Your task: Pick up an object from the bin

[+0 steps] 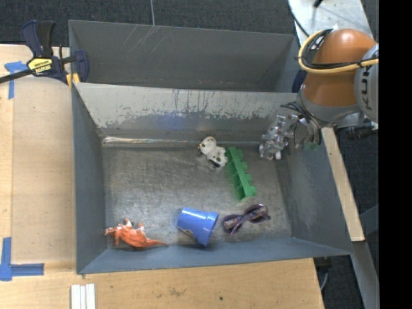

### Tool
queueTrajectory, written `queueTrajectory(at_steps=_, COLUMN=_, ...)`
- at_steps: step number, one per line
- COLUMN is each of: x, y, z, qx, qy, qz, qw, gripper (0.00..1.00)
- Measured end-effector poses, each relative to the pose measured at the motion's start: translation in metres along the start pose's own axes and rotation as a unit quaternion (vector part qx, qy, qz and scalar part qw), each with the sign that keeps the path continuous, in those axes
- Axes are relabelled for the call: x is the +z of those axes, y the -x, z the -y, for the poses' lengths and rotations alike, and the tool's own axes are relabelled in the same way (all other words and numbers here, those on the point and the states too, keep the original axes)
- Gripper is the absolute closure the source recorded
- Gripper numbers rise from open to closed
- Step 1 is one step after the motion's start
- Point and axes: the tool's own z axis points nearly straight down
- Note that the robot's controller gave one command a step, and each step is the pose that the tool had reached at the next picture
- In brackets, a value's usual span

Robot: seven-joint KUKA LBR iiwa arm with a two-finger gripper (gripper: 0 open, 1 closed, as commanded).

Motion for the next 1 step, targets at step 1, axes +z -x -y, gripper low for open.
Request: queueTrajectory(at_steps=1, x=-0.0085, y=0.0, z=0.0001, qx=0.0, qy=0.0, qz=-0.0011, qw=1.0, gripper=1.0)
